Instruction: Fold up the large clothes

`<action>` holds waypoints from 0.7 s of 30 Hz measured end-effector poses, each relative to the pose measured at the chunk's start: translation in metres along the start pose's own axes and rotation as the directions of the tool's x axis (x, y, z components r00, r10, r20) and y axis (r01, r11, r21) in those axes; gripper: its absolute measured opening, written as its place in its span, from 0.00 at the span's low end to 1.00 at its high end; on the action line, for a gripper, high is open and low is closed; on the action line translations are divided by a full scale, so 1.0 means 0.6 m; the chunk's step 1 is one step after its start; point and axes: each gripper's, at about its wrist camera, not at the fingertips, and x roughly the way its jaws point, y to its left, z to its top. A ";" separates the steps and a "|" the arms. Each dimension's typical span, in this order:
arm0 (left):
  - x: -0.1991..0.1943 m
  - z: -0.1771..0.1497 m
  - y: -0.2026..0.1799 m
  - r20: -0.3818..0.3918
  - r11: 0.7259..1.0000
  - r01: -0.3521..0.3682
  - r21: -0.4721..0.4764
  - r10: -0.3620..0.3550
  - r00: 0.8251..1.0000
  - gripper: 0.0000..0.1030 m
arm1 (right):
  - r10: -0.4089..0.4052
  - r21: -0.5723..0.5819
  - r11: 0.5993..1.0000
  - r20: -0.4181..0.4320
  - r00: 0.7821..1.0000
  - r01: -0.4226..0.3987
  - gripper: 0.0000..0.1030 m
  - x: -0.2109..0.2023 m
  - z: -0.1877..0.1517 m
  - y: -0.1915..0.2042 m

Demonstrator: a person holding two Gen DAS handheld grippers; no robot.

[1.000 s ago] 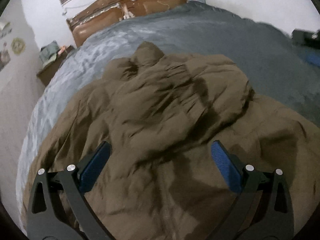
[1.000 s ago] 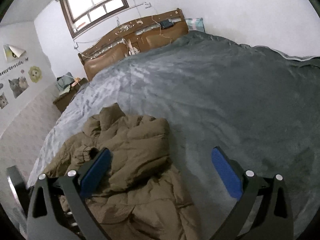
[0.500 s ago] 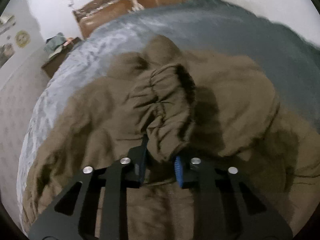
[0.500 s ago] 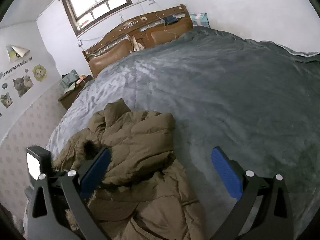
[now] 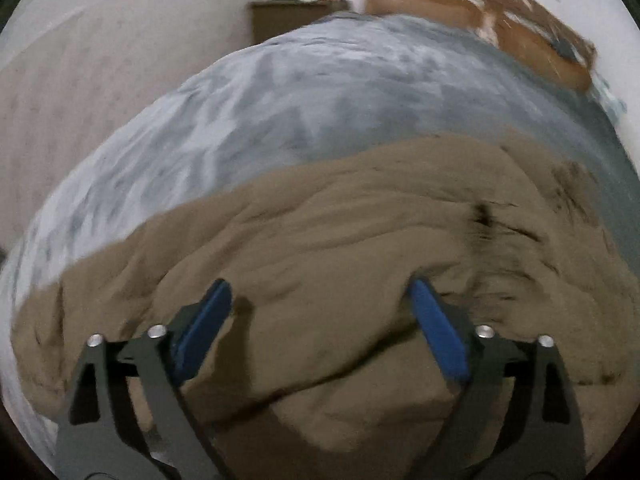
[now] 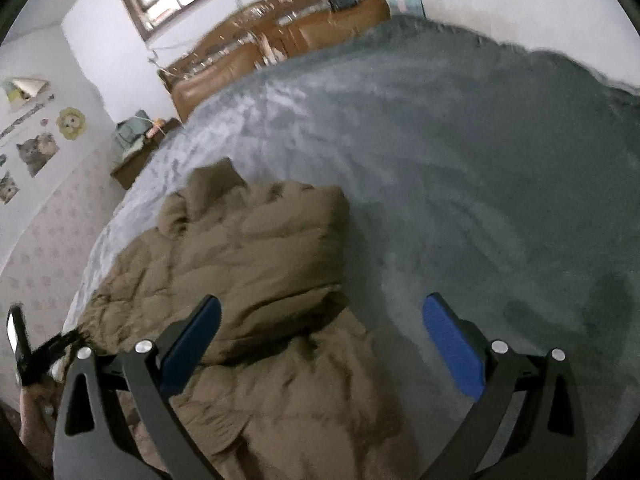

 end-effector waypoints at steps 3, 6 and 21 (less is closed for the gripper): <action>0.009 -0.005 0.006 -0.042 0.995 0.100 -0.021 -0.101 0.994 0.89 | 0.053 0.100 0.994 -0.061 0.997 -0.047 0.98 0.053 0.004 -0.029; -0.009 -0.002 -0.023 0.002 0.992 0.119 0.049 -0.119 0.993 0.89 | 0.117 0.144 0.985 -0.136 0.984 -0.097 0.98 0.112 0.000 -0.032; 0.003 0.028 -0.100 0.010 0.966 0.176 0.189 -0.182 0.983 0.90 | -0.132 -0.127 0.985 -0.108 0.985 0.118 0.11 0.138 0.010 0.064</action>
